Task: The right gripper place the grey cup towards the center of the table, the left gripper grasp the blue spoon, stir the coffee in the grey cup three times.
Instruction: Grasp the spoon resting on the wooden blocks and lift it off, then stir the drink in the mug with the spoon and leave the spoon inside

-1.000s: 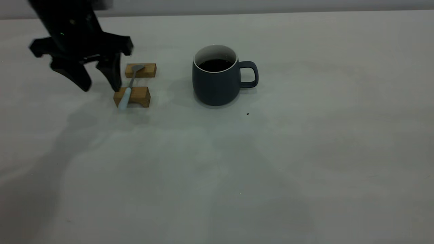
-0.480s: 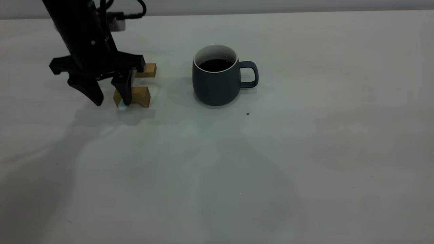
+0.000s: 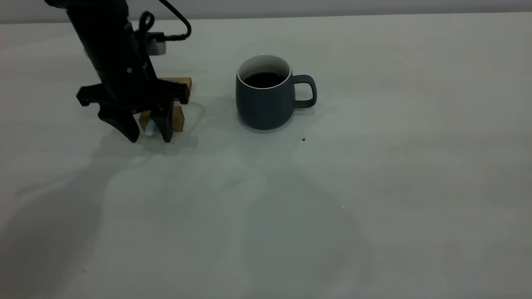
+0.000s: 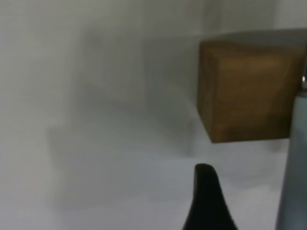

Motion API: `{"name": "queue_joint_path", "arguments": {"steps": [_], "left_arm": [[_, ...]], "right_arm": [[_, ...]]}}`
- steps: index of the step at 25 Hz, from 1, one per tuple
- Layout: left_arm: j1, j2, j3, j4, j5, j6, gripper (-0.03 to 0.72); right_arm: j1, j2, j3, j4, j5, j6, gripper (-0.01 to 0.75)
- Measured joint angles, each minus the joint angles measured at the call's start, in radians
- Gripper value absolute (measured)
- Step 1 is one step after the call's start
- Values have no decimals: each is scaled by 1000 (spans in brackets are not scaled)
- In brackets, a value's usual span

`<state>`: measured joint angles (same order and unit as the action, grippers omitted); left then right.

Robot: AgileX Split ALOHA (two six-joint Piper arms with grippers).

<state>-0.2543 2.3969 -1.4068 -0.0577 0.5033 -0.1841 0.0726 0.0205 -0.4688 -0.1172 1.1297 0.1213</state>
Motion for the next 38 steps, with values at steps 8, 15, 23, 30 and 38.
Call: {"name": "queue_joint_path", "arguments": {"steps": [8,15,23,30,38], "left_arm": [[-6,1,-4,0,-17,-3,386],[-6,0,-4,0,-13,-4,154],[-6,-184,-4,-8,172,-4,154],[-6,-368,-4,-281,281,-89,154],[-6,-412,-4,-913,387,-165,154]], "right_arm": [[0,0,0,0,0,0,535],[0,0,0,0,0,0,535],[0,0,0,0,0,0,535],[0,0,0,0,0,0,535],[0,0,0,0,0,0,535]]}}
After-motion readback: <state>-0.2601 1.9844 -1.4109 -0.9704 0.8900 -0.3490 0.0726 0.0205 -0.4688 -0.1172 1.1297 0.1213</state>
